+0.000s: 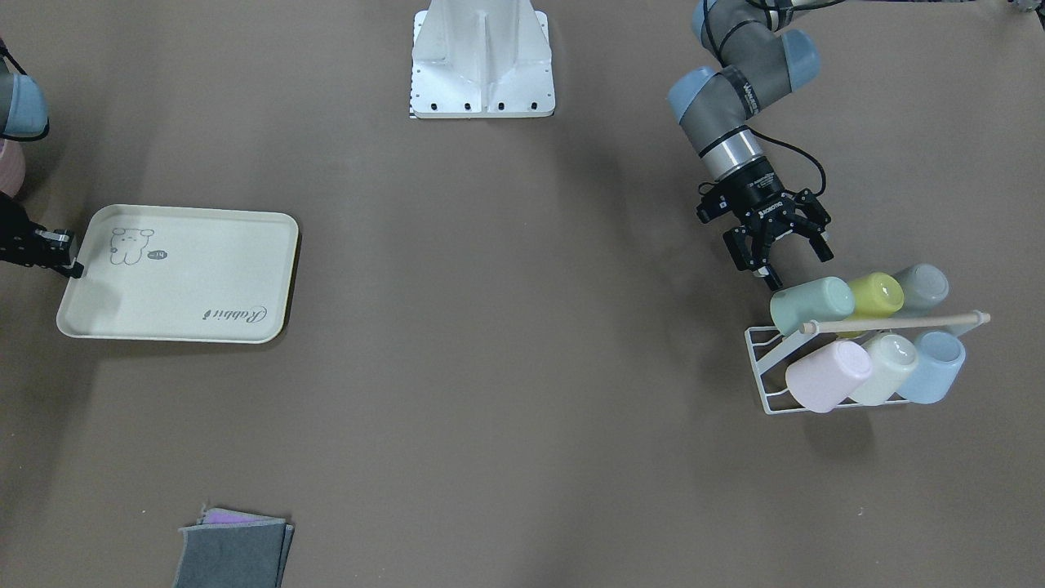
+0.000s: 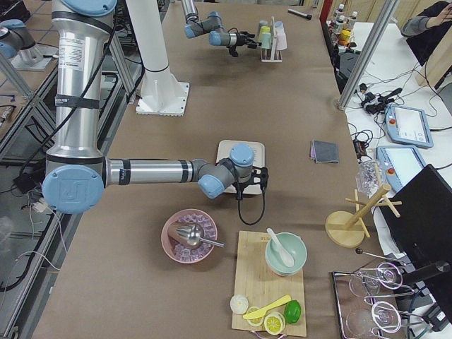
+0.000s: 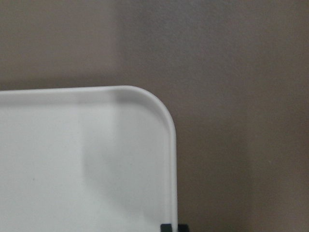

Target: Pick up and place green cup on tray

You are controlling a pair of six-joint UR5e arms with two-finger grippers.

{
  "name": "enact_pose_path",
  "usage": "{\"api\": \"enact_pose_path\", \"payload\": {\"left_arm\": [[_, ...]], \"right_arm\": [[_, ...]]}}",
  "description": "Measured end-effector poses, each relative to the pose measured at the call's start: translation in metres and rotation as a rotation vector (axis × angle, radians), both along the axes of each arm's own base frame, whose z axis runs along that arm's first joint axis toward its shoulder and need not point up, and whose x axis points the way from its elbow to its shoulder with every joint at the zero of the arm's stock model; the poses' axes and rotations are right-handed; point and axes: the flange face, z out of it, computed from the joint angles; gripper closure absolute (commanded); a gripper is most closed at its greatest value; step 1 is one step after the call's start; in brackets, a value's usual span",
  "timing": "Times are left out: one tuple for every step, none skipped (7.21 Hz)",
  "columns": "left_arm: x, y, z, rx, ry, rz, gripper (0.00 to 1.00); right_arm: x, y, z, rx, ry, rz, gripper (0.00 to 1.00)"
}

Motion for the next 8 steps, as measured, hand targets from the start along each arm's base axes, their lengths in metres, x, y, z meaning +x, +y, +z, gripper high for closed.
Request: {"api": "enact_pose_path", "payload": {"left_arm": [[0.001,-0.004,0.001,0.000,0.001,-0.008,0.02],[0.005,-0.010,0.001,0.000,0.002,-0.017,0.02],[0.005,-0.017,0.000,0.001,0.005,-0.028,0.02],[0.002,-0.024,-0.002,0.004,0.012,-0.042,0.02],[-0.002,-0.030,-0.002,0.006,0.018,-0.055,0.02],[-0.005,-0.036,0.001,0.007,0.020,-0.068,0.02],[-0.006,-0.040,0.005,0.007,0.019,-0.076,0.02],[-0.005,-0.045,0.008,0.004,0.015,-0.082,0.03]], "right_arm": [[-0.005,-0.016,-0.014,0.018,-0.017,0.009,1.00],[-0.008,-0.033,-0.025,0.031,-0.030,0.021,1.00],[-0.009,-0.047,-0.035,0.037,-0.044,0.037,1.00],[-0.012,-0.061,-0.050,0.035,-0.064,0.056,1.00],[-0.017,-0.074,-0.067,0.027,-0.089,0.076,1.00],[-0.024,-0.088,-0.087,0.018,-0.113,0.097,1.00],[-0.033,-0.104,-0.107,0.013,-0.135,0.112,1.00],[-0.048,-0.120,-0.128,0.016,-0.156,0.112,1.00]]}}
